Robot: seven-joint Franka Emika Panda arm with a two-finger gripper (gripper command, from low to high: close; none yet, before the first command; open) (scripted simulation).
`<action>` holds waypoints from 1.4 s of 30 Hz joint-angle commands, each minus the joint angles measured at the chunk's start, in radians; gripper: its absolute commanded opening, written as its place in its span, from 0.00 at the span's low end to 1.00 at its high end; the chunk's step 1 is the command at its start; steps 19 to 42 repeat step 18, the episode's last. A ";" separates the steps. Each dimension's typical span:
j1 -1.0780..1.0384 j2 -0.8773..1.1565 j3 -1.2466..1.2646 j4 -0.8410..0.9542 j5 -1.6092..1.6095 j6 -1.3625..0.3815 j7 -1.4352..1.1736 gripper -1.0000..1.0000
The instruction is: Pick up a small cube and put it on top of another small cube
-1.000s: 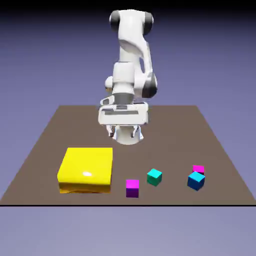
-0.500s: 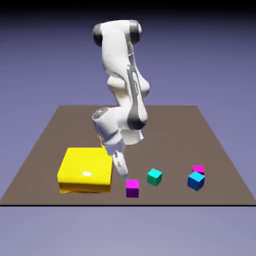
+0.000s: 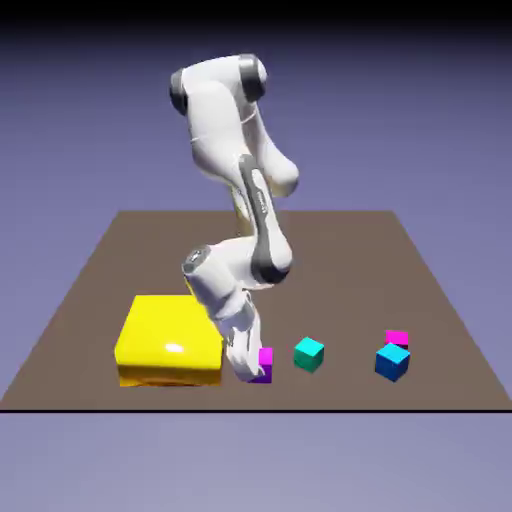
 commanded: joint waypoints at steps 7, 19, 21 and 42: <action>0.231 0.076 0.254 0.139 -0.299 -0.140 0.196 0.00; 0.375 0.198 0.208 0.157 -0.411 -0.045 0.260 1.00; 0.375 0.198 0.208 0.157 -0.411 -0.045 0.260 1.00; 0.375 0.198 0.208 0.157 -0.411 -0.045 0.260 1.00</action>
